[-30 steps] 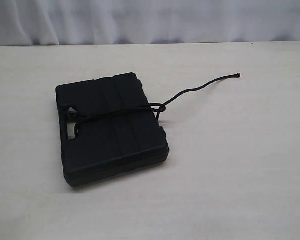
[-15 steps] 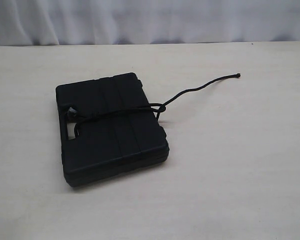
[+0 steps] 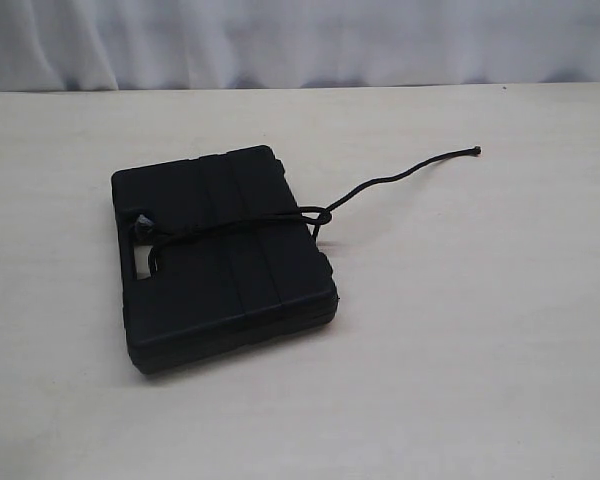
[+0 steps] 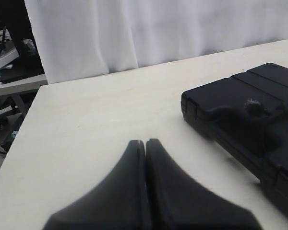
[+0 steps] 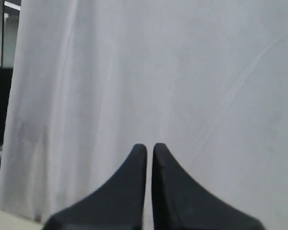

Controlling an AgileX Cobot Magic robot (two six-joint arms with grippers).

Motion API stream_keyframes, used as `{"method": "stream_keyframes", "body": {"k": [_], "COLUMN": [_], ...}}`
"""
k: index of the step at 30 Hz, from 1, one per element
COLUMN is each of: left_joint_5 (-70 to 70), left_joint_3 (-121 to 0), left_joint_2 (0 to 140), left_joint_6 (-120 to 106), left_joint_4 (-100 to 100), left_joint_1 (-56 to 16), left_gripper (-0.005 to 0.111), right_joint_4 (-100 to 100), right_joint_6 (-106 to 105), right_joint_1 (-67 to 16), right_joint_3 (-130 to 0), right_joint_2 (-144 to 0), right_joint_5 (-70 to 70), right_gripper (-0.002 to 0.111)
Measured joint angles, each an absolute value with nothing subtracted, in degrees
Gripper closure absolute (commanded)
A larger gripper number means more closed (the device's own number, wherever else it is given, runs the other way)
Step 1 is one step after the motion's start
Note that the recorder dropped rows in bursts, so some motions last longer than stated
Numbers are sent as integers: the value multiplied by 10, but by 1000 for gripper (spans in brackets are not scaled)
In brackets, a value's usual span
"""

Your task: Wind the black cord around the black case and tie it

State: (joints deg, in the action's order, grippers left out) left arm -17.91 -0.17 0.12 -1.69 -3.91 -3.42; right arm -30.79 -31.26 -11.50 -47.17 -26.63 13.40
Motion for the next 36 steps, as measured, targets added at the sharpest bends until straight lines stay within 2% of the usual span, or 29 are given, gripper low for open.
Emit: {"method": "stream_keyframes", "body": {"k": [6,13,21,29,36], "left_joint_5": [-180,-180,-180,-180,-180], "left_joint_3": [-2,-2,-2,-2,-2], "left_joint_2": [1,1,1,1,1], "left_joint_6": [-17,-17,-17,-17,-17], "left_joint_4": [-39,-39,-39,-39,-39], "left_joint_1": [-34,-34,-34,-34,-34], "left_gripper": [107,107,107,107,107], "right_joint_4": [-308,-308,-295,-37,3], "right_joint_6": [-336,-336,-334,-149,-115], "right_joint_1": [-115,-115,-115,-115,-68], "right_joint_3": [-425,-413,-383,-295,-202], "right_joint_2": [-137,-29,-10,-2,-3], "right_joint_5": [53,36,32,4,-99], "right_gripper": [104,104,104,104,104]}}
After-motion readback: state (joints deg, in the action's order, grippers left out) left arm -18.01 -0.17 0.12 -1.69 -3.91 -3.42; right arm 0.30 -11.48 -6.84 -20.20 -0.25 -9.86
